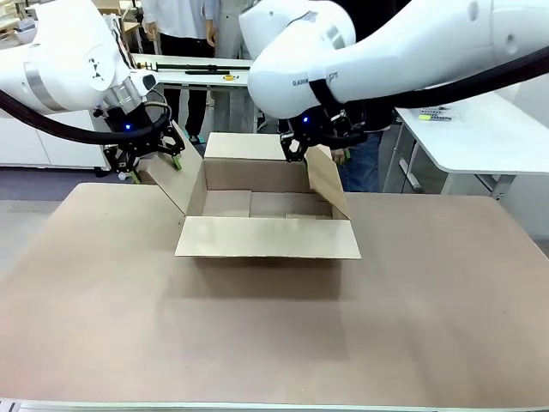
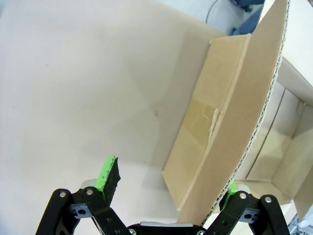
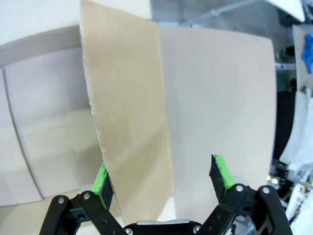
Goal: Pack the gift set into the box.
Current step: Place both hands on the side flaps of the Package Box and spread them outward.
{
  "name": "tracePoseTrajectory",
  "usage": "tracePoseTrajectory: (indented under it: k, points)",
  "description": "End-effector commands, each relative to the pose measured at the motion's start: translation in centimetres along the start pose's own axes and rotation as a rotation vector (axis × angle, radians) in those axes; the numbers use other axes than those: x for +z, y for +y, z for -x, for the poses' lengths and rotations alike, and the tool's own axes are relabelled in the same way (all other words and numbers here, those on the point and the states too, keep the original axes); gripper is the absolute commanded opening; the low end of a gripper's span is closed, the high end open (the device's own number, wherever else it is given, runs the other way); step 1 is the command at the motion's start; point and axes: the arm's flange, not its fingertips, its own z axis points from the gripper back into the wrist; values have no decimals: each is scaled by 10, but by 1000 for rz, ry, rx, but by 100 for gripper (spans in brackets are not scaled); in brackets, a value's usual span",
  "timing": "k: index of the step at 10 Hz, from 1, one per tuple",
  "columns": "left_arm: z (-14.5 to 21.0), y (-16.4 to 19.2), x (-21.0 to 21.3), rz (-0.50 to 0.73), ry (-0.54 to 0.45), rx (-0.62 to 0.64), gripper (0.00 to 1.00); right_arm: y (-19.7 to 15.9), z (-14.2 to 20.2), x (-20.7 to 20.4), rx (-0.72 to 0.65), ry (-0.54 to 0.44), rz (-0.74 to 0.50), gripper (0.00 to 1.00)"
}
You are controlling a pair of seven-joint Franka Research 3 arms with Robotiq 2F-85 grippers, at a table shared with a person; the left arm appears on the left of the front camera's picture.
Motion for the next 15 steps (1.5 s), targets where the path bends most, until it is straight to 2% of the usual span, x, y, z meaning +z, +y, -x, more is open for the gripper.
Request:
tracePoseTrajectory:
  k: [1,3,5,7,9,11,12,13,15]
  points:
    - [0,-1,1,-15,1,13,100,-43,18,-6,8,-12,8,100]
    - [0,-1,1,-15,1,13,100,-72,25,-24,-2,35,-99,100]
    - [0,-1,1,-15,1,13,100,-103,31,-48,-25,74,-316,100]
    - [0,-1,1,-15,1,13,100,-133,32,-77,-100,118,-414,100]
    - [0,-1,1,-15,1,13,100,-151,28,-104,-109,132,-557,100]
    - [0,-1,1,-15,1,13,100,-175,29,-126,-130,107,-726,100]
    - [0,-1,1,-15,1,13,100,-182,28,-141,-121,152,-830,100]
    - [0,-1,1,-15,1,13,100,-165,17,-110,-159,117,-608,100]
    - [0,-1,1,-15,1,13,100,-165,17,-110,-159,117,-608,100]
